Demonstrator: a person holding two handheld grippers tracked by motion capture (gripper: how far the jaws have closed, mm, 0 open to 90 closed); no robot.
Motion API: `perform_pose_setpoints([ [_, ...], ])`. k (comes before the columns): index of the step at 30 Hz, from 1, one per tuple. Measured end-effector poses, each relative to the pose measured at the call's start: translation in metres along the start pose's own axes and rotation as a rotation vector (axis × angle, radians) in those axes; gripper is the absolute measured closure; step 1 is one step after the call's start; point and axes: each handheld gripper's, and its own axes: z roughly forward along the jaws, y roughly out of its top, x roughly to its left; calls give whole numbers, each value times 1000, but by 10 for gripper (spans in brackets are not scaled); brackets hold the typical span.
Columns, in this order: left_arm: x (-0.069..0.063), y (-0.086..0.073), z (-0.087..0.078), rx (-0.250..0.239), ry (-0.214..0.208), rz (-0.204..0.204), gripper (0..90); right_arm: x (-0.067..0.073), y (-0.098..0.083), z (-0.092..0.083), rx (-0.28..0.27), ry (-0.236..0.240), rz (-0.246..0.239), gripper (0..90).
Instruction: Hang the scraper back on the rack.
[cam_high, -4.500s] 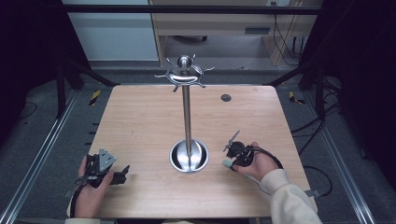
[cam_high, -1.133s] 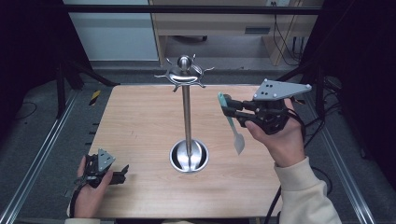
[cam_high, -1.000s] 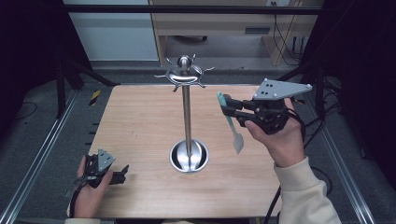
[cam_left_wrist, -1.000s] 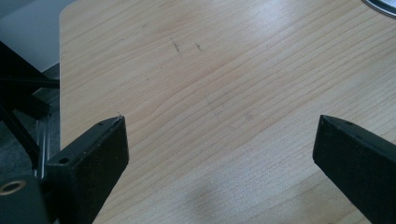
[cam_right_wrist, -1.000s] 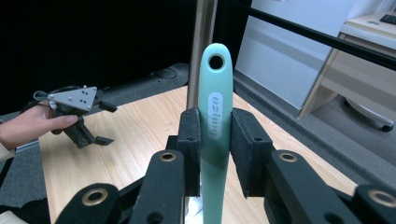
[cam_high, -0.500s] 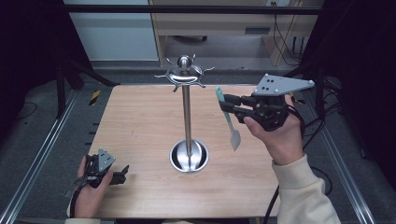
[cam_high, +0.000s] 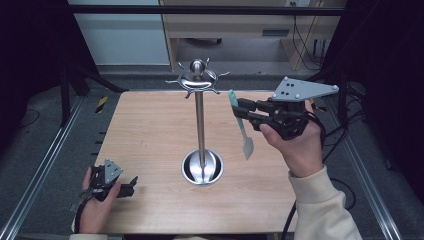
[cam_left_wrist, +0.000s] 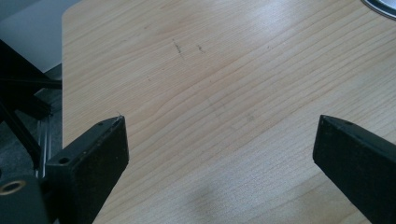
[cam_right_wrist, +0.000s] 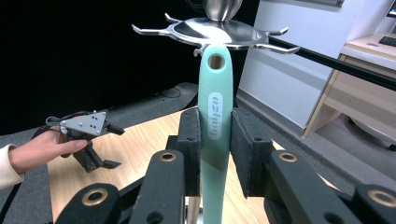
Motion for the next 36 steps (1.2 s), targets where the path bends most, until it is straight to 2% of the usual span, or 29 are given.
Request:
perform_pose_setpoints([
  [17, 0, 0, -1, -3, 1, -2, 32, 5, 2, 5, -17, 7, 11, 742],
  [22, 0, 0, 0, -1, 1, -1, 32, 11, 1, 6, -18, 12, 8, 742],
  [36, 0, 0, 0, 0, -2, 2, 33, 8, 1, 12, -22, 27, 34, 742],
])
